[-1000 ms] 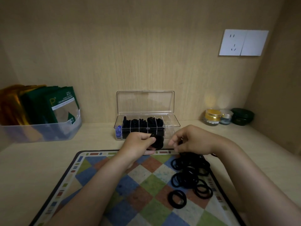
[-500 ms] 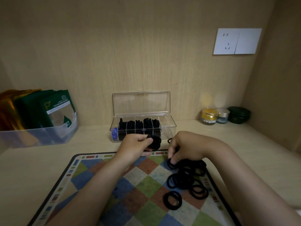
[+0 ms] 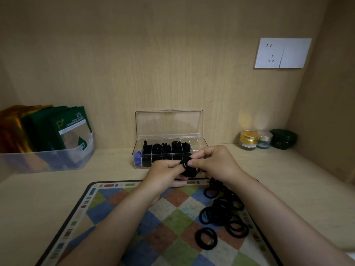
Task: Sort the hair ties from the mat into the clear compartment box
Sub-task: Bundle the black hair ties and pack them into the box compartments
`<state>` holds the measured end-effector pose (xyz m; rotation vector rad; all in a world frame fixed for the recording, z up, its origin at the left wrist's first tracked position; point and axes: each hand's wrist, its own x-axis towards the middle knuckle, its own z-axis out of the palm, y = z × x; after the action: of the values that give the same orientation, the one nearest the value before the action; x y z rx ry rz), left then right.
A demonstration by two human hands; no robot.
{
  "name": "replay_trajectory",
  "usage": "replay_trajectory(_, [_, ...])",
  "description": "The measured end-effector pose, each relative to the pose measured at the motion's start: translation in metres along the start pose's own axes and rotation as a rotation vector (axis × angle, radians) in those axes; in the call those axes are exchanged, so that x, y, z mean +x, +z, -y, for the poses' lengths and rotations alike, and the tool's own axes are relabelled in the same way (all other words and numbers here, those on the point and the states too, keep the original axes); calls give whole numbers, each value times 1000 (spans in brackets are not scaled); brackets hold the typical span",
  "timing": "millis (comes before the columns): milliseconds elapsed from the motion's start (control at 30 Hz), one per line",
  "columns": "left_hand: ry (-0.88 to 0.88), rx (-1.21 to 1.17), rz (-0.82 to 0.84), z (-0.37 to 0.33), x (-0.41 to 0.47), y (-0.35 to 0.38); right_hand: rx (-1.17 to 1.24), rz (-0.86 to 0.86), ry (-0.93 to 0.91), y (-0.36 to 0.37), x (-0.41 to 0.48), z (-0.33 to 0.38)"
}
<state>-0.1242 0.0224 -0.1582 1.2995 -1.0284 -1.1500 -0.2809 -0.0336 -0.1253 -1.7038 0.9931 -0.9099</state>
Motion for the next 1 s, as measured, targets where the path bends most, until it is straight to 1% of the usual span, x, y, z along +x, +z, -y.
replay_trajectory(133, [-22, -30, 14, 0, 0, -2, -72, -70, -25, 3, 2, -5])
replay_trajectory(233, [-23, -87, 57, -2, -2, -2, -125, -100, -63, 4, 4, -8])
replay_trajectory(300, [16, -22, 70, -1, -3, -2, -160, -102, -92, 5, 4, -9])
replay_trajectory(367, [39, 39, 50, 0, -2, -2, -194, -67, -108, 5, 5, -12])
replay_trajectory(400, [37, 40, 42, 0, -1, -3, -185, -47, -100, 4, 5, -12])
replay_trajectory(467, [18, -1, 47, 0, 0, -5, -77, -12, -58, 1, 5, -11])
replay_trajectory(533, [20, -50, 81, -2, 0, -7, 20, 24, 10, -4, 4, -8])
replay_trajectory(567, [35, -57, 103, -4, -1, -7, 17, 54, 49, -7, 3, -7])
replay_trajectory(633, [58, -37, 114, -6, -3, -6, 19, 160, 124, -11, -1, -3])
replay_trajectory(700, [63, -17, 88, -5, -3, -5, 102, 268, 179, -14, -4, -1])
replay_trajectory(733, [61, -14, 70, -4, -2, -5, 137, 292, 191, -15, -5, -1])
replay_trajectory(833, [59, -30, 15, -5, -1, -4, 156, 289, 183, -19, -4, -2])
replay_trajectory(900, [77, -35, 34, -9, -2, -3, 182, 286, 194, -20, -3, -2])
replay_trajectory(1000, [122, 87, 67, -16, 3, -2, 199, 275, 221, -23, 2, 0])
